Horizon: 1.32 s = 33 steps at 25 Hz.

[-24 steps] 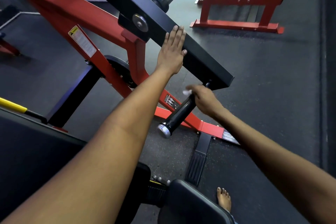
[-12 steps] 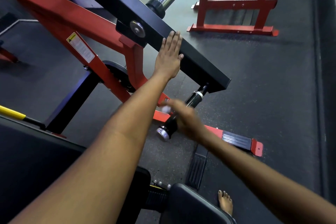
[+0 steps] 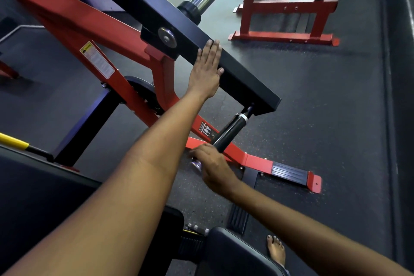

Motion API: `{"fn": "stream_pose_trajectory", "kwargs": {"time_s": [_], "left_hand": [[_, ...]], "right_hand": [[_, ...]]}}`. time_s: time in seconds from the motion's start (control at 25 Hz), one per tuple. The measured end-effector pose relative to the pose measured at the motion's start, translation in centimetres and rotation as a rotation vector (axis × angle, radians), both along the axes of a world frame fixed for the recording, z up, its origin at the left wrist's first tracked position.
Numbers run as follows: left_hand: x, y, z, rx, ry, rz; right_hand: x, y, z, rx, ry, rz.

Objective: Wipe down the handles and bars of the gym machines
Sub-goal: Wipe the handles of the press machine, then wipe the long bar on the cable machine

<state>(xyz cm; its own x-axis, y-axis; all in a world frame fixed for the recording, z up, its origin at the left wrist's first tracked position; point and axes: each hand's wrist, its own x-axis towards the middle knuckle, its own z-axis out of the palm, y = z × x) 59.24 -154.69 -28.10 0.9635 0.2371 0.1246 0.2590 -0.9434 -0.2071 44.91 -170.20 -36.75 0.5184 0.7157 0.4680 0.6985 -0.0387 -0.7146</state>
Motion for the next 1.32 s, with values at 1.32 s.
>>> {"fn": "stream_pose_trajectory", "kwargs": {"time_s": [1.32], "left_hand": [[-14.9,-41.1,5.0,-0.543,-0.315,-0.052]], "right_hand": [[6.4,-40.7,11.8,-0.092,-0.158,-0.692]]}}
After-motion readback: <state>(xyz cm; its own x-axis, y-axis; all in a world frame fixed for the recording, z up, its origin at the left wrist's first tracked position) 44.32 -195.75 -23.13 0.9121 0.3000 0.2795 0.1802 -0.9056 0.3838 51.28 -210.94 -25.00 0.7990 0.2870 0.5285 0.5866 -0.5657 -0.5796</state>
